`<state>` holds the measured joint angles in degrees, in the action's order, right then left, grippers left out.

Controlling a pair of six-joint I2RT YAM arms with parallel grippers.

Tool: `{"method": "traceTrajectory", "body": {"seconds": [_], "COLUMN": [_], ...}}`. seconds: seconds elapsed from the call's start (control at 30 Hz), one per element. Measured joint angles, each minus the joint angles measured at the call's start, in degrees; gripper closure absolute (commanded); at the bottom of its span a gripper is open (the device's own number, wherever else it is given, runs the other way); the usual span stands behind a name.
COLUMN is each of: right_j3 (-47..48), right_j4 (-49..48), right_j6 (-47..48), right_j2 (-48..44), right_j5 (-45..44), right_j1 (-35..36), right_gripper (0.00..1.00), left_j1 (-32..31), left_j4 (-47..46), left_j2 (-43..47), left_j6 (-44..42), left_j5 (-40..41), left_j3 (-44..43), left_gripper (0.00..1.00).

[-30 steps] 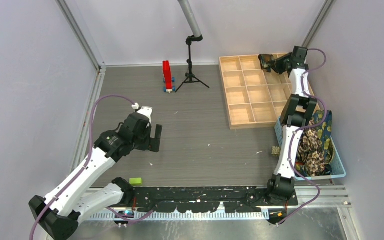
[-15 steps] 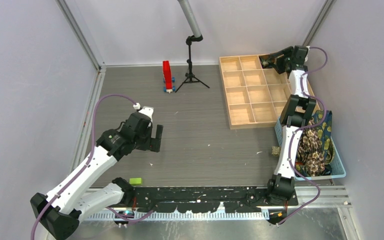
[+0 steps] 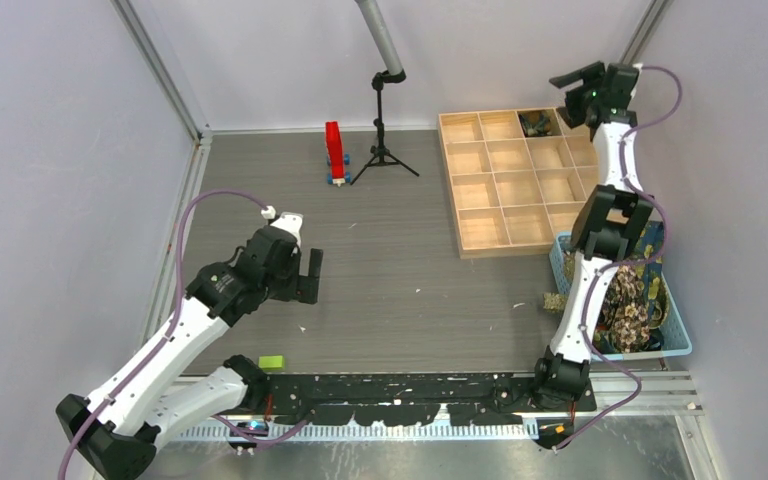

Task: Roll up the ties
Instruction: Reset both arms

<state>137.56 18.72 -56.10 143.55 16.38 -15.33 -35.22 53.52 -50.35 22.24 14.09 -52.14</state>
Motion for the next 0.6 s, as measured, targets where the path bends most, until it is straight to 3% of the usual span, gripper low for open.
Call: {"method": "traceTrajectory", "body": {"seconds": [0.33,0.6], "right_j3": [-21.0,-40.9], "right_j4": [-4.1,-1.4], "right_j6": [0.2,5.0], "right_j2": [-33.2,-52.1], "right_j5": [-1.7,-6.0], "right_j1": [6.5,15.1], "right_gripper": [0.17,0.17], "left_j1": [0.0,0.0], "left_j4": [0.6,1.2], "left_j2": [-0.7,-0.6], "left_j6": [0.2,0.4], "left_j5": [2.4,4.0], "left_j3": [-0.2,-0.2], "left_gripper": [0.00,0.00]}}
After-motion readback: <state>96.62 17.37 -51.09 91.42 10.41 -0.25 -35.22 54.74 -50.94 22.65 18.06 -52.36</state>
